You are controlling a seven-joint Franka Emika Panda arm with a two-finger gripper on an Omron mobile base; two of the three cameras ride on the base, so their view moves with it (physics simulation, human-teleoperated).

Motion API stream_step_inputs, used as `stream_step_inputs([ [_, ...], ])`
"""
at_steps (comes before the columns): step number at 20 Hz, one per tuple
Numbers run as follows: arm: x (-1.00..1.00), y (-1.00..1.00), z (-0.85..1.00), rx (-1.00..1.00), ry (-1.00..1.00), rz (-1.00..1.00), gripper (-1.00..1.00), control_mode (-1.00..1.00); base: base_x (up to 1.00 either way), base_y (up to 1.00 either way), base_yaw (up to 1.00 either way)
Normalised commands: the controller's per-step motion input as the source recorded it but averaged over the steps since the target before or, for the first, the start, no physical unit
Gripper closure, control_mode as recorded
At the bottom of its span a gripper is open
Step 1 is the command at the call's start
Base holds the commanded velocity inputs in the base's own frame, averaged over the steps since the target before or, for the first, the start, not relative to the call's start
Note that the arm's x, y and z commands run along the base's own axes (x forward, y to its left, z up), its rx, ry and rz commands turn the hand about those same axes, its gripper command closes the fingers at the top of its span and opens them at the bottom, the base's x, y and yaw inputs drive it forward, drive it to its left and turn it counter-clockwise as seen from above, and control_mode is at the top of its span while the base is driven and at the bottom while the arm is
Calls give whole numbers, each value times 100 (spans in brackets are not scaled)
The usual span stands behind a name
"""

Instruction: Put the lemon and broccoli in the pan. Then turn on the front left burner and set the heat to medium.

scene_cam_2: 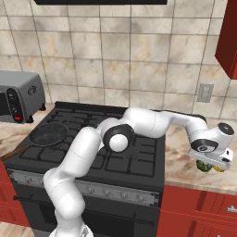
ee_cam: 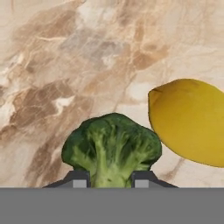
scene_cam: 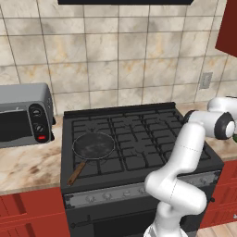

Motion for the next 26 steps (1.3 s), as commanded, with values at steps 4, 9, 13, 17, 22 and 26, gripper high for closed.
stream_step_inputs([
  [4, -1, 0, 2, 0, 0, -1, 100, -100, 0, 0, 0],
  [9, -22, 26, 28, -1, -5, 0, 100, -100, 0, 0, 0],
  [13, -16, 61, 42, -2, -4, 0, 100, -100, 0, 0, 0],
  [17, -22, 84, 47, -5, 0, 1, 100, -100, 0, 0, 0],
  [22, -19, 100, 69, -22, 4, 0, 100, -100, 0, 0, 0],
  [26, -1, 100, 48, -26, 12, 0, 100, -100, 0, 0, 0],
])
